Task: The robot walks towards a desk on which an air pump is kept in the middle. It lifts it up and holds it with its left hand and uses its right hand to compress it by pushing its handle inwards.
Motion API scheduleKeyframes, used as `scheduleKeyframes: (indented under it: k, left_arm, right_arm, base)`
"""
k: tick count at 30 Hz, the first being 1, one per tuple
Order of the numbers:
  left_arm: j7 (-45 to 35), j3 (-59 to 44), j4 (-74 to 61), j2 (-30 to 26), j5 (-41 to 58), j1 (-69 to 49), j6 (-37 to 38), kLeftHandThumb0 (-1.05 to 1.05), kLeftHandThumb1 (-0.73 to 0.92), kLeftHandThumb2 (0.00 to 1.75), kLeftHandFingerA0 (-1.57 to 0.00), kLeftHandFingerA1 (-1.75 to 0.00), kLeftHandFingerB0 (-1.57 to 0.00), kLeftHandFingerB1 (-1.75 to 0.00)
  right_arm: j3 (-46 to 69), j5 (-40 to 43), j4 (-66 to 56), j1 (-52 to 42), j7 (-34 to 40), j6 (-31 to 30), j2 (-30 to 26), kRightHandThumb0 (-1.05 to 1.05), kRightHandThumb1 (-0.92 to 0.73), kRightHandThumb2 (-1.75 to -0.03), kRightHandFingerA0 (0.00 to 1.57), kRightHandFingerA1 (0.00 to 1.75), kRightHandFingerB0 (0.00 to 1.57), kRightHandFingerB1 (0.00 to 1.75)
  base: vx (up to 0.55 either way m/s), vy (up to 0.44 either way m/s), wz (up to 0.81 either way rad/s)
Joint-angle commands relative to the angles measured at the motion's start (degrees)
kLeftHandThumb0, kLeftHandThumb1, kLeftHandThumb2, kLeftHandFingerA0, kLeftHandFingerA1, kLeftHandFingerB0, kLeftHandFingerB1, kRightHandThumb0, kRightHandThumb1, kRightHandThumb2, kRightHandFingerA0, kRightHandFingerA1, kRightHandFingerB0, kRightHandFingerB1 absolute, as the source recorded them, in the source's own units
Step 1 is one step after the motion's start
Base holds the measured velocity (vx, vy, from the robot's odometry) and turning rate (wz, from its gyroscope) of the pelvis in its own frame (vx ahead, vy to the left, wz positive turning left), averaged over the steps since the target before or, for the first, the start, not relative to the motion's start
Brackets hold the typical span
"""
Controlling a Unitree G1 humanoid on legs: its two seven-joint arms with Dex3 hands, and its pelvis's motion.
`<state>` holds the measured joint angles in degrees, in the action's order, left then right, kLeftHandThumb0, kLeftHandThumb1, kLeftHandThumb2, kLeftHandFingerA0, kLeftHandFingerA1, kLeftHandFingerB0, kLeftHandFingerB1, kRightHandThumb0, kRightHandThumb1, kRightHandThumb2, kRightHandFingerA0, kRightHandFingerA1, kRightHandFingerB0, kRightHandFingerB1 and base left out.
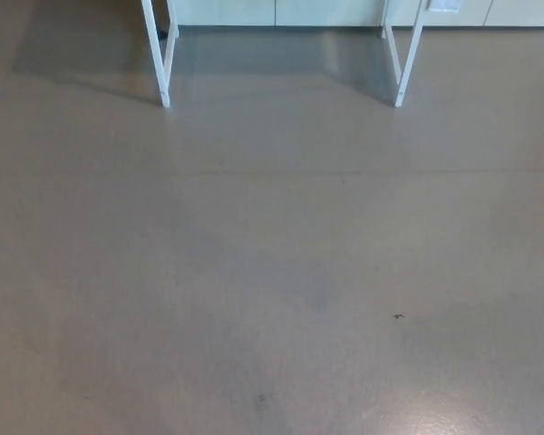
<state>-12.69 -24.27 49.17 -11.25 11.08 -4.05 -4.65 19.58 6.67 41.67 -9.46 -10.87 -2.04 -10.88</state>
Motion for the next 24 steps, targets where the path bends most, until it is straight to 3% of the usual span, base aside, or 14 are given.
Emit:
scheduleKeyframes:
  k: [1, 4, 5, 8, 9, 10, 11, 12, 17, 19, 20, 21, 22, 24]
  left_arm:
    - [-13.8, -13.6, -2.4, 0.0, 21.0, 2.8, -9.7, -0.04, 0.78, 0.63, -0.37, -0.54, -0.35, -0.46]
    - [-14.1, -13.8, -2.4, 0.3, 20.0, 3.1, -8.9, -0.02, 0.79, 0.62, -0.40, -0.55, -0.36, -0.45]
    - [-14.0, -14.0, -2.4, 0.4, 19.9, 3.2, -9.1, -0.07, 0.76, 0.63, -0.40, -0.55, -0.35, -0.43]
    - [-15.2, -14.2, -2.3, 0.3, 19.3, 3.1, -8.8, -0.11, 0.72, 0.60, -0.43, -0.53, -0.33, -0.38]
    - [-16.1, -14.1, -2.1, 0.1, 19.2, 3.0, -8.7, -0.23, 0.64, 0.61, -0.33, -0.51, -0.25, -0.35]
    - [-18.7, -13.5, -1.7, -0.3, 18.9, 2.7, -8.6, -0.20, 0.52, 0.96, -0.03, -0.53, 0.00, -0.50]
    - [-20.7, -12.9, -1.6, -0.5, 18.5, 2.5, -8.6, -0.20, 0.52, 0.96, -0.03, -0.53, 0.00, -0.50]
    - [-22.5, -12.4, -1.6, -0.7, 18.2, 2.2, -8.5, -0.28, 0.56, 0.57, -0.02, -0.39, -0.01, -0.24]
    - [-24.9, -12.2, -1.8, -1.1, 19.0, 2.0, -9.6, -0.24, 0.50, 0.70, -0.03, -0.38, -0.06, -0.16]
    - [-25.1, -12.3, -1.3, -1.3, 19.1, 2.3, -9.7, -0.21, 0.58, 0.57, -0.03, -0.37, -0.01, -0.22]
    - [-25.2, -12.5, -1.2, -1.4, 19.4, 2.4, -9.9, -0.24, 0.48, 0.72, -0.02, -0.30, -0.03, -0.18]
    - [-25.3, -12.6, -1.2, -1.4, 19.6, 2.4, -10.1, -0.24, 0.48, 0.72, -0.02, -0.30, -0.03, -0.18]
    - [-25.6, -12.6, -1.4, -1.5, 19.9, 2.4, -10.3, -0.25, 0.47, 0.71, -0.01, -0.27, -0.03, -0.18]
    - [-26.7, -12.7, -1.3, -1.6, 20.4, 2.5, -10.5, -0.25, 0.46, 0.70, -0.02, -0.29, -0.03, -0.18]
  right_arm:
    - [12.2, 19.4, -4.8, 1.2, -11.3, -3.1, 1.5, -0.14, -0.73, -0.61, 0.53, 0.46, 0.36, 0.36]
    - [13.1, 19.3, -5.3, 1.2, -11.2, -3.7, 1.7, -0.18, -0.67, -0.59, 0.56, 0.47, 0.37, 0.36]
    - [13.4, 19.3, -5.6, 1.2, -11.0, -3.9, 1.8, -0.29, -0.57, -0.67, 0.52, 0.51, 0.35, 0.42]
    - [14.0, 19.2, -5.9, 1.3, -11.1, -4.2, 2.0, -0.27, -0.62, -0.58, 0.53, 0.45, 0.37, 0.36]
    - [14.0, 19.2, -5.8, 1.4, -11.3, -4.2, 2.0, -0.30, -0.62, -0.58, 0.50, 0.45, 0.35, 0.36]
    - [14.3, 19.5, -6.1, 1.3, -11.8, -4.5, 2.0, -0.35, -0.60, -0.58, 0.46, 0.45, 0.34, 0.36]
    - [14.5, 19.8, -6.5, 1.1, -12.3, -4.7, 2.0, -0.35, -0.60, -0.58, 0.46, 0.45, 0.34, 0.36]
    - [14.7, 19.9, -6.8, 1.0, -12.6, -5.0, 2.1, -0.37, -0.61, -0.59, 0.42, 0.43, 0.30, 0.35]
    - [15.4, 21.0, -6.5, 1.4, -14.5, -5.6, 2.3, -0.37, -0.60, -0.59, 0.41, 0.43, 0.28, 0.35]
    - [15.5, 21.0, -6.6, 1.5, -14.7, -5.7, 2.4, -0.38, -0.59, -0.58, 0.41, 0.43, 0.28, 0.34]
    - [15.5, 21.1, -6.6, 1.6, -14.9, -5.7, 2.4, -0.40, -0.58, -0.58, 0.41, 0.43, 0.26, 0.34]
    - [15.4, 21.1, -6.5, 1.6, -15.1, -5.6, 2.4, -0.40, -0.58, -0.58, 0.41, 0.43, 0.26, 0.34]
    - [15.3, 21.3, -6.2, 1.7, -16.1, -5.7, 2.1, -0.47, -0.48, -0.71, 0.32, 0.47, 0.20, 0.40]
    - [15.3, 21.9, -5.5, 1.9, -18.0, -5.7, 1.8, -0.47, -0.48, -0.70, 0.29, 0.46, 0.17, 0.39]
  base:
    - [0.25, 0.127, 0.02]
    - [0.22, 0.070, 0.13]
    - [0.08, -0.019, -0.01]
    - [0.04, 0.032, -0.06]
    - [0.05, 0.125, -0.14]
    - [0.14, 0.183, -0.21]
    - [0.26, 0.204, -0.31]
    - [0.32, 0.236, 0.21]
    - [0.25, 0.184, -0.04]
    - [0.24, 0.069, 0.07]
    - [0.24, 0.021, 0.11]
    - [0.23, 0.006, 0.17]
    - [0.23, -0.040, 0.10]
    - [0.26, -0.076, 0.14]
